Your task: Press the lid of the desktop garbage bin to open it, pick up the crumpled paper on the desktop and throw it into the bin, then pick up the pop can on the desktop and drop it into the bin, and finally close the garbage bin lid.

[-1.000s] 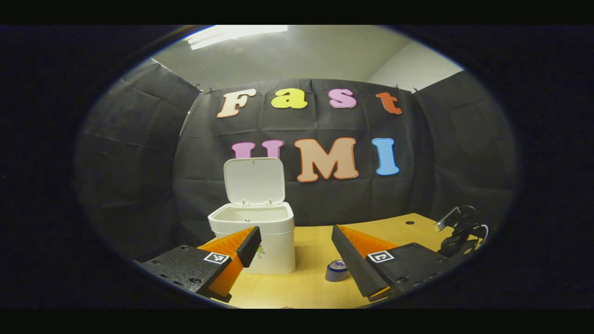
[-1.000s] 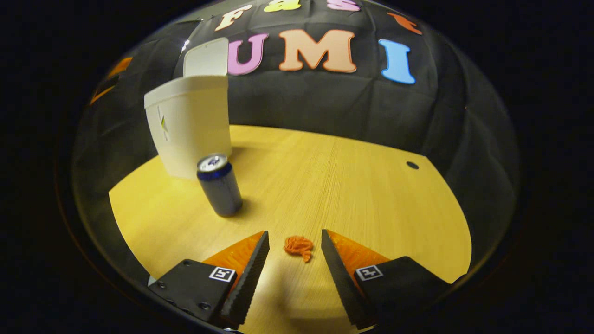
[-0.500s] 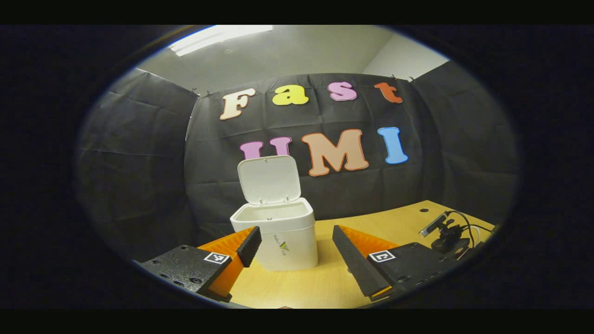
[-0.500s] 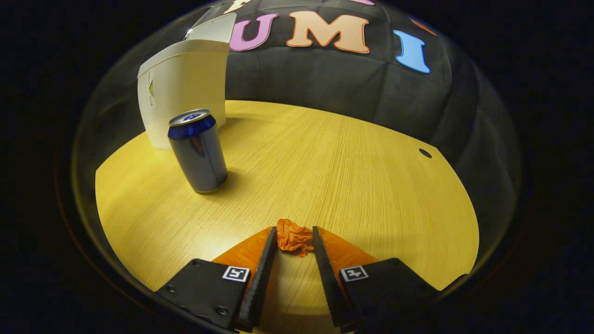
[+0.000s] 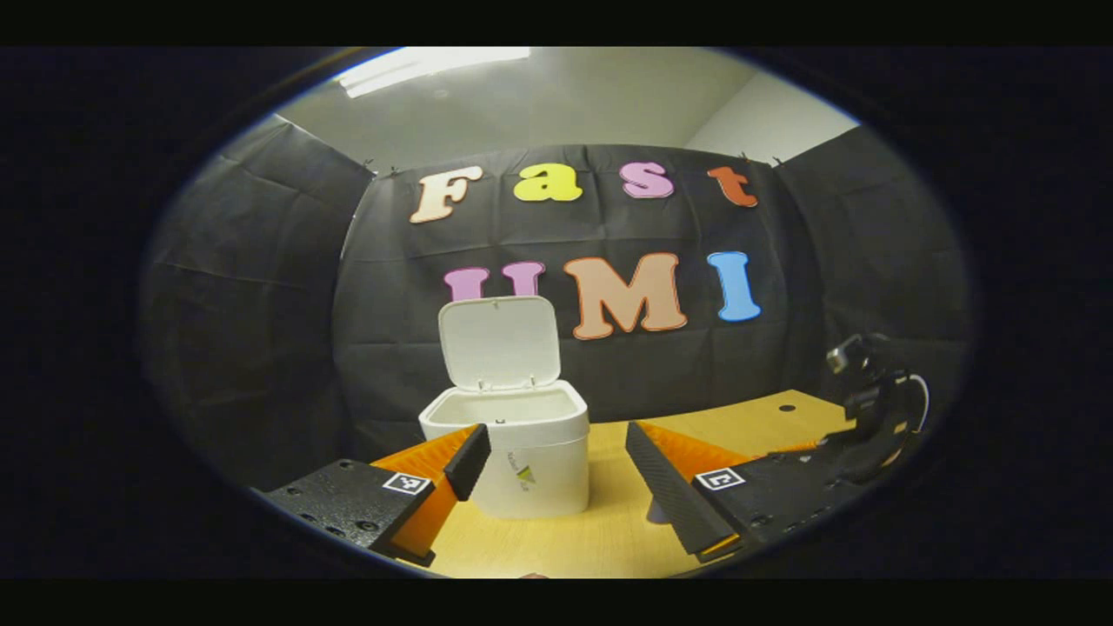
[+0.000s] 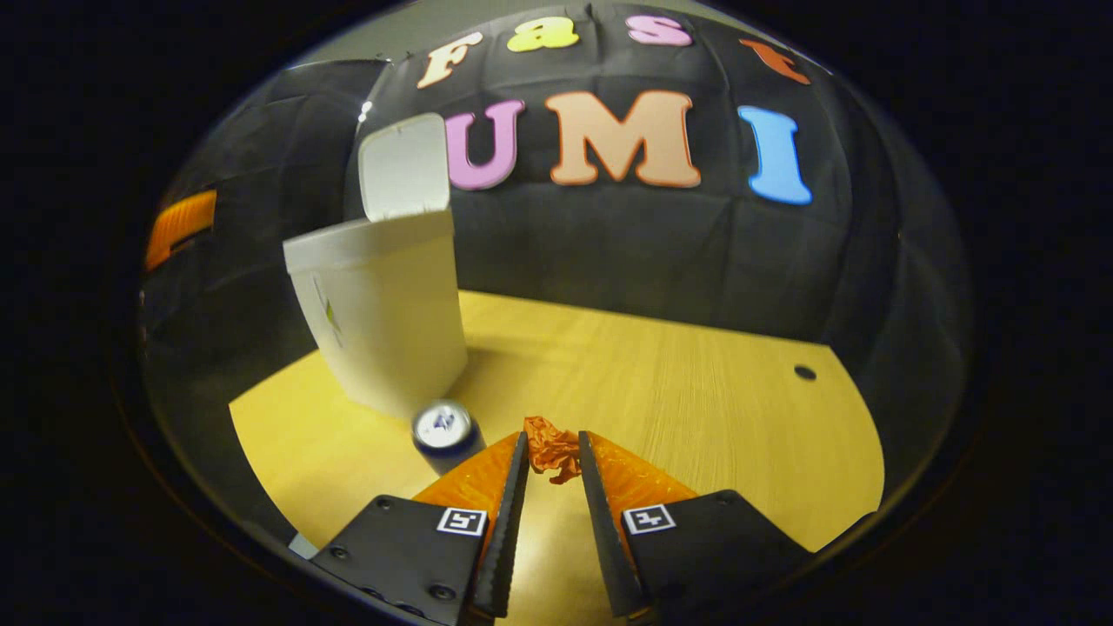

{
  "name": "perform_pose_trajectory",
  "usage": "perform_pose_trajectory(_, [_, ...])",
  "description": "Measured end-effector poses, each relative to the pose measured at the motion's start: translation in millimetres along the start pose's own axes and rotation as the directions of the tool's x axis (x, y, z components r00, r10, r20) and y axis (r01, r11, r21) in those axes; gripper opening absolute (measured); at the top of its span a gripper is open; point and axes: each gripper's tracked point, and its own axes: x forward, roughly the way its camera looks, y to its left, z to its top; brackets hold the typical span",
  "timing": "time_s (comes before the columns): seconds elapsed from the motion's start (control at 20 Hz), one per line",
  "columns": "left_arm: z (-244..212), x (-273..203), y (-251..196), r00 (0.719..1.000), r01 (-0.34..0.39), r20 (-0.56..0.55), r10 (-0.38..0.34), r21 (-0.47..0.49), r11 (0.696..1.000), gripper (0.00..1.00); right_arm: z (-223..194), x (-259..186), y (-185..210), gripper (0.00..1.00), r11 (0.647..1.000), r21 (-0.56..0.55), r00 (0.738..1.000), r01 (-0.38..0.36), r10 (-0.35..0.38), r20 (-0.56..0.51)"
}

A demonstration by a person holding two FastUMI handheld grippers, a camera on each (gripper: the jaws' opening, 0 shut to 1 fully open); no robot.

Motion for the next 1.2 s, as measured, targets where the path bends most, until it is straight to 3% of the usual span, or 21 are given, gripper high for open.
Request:
perform_pose_trajectory(0.2, [-5.3, 9.4, 19.9, 1.0, 0.001, 0.001, -0.001, -0.021, 1.0, 0.94, 108.9, -5.5, 47.9, 0.43, 0.997, -0.061, 0.982, -0.055, 0.065, 0.177])
perform_pose_trajectory(0.3, [-8.8, 10.8, 35.9, 1.0, -0.012, -0.001, 0.012, -0.031, 0.999, 0.99, 140.9, -3.8, 75.8, 0.42, 0.992, -0.087, 0.968, -0.09, 0.107, 0.227])
perform_pose_trajectory(0.35, [-11.4, 11.2, 45.8, 1.0, -0.022, -0.006, 0.022, -0.036, 0.999, 0.94, 153.0, -1.4, 90.8, 0.42, 0.989, -0.101, 0.962, -0.105, 0.127, 0.243])
perform_pose_trajectory(0.45, [-19.0, 11.0, 66.1, 0.999, -0.044, -0.017, 0.043, -0.044, 0.998, 0.94, 176.1, 15.2, 120.1, 0.42, 0.983, -0.126, 0.951, -0.135, 0.164, 0.263])
perform_pose_trajectory(0.8, [-54.9, 0.9, 129.0, 0.99, -0.112, -0.092, 0.108, -0.045, 0.993, 0.94, 176.5, 92.1, 205.1, 0.42, 0.968, -0.132, 0.955, -0.215, 0.237, 0.179])
perform_pose_trajectory(1.0, [-70.0, 2.2, 142.7, 0.986, -0.116, -0.124, 0.108, -0.056, 0.992, 0.99, 154.1, 120.0, 221.6, 0.44, 0.969, -0.119, 0.97, -0.219, 0.229, 0.084])
perform_pose_trajectory(1.1, [-72.6, 6.2, 138.4, 0.988, -0.098, -0.127, 0.089, -0.067, 0.993, 0.93, 157.5, 121.7, 223.2, 0.51, 0.97, -0.094, 0.967, -0.226, 0.235, 0.101])
perform_pose_trajectory(1.2, [-73.4, 11.0, 130.3, 0.99, -0.081, -0.125, 0.072, -0.068, 0.994, 0.92, 162.4, 118.2, 223.4, 0.7, 0.967, -0.082, 0.963, -0.242, 0.249, 0.101])
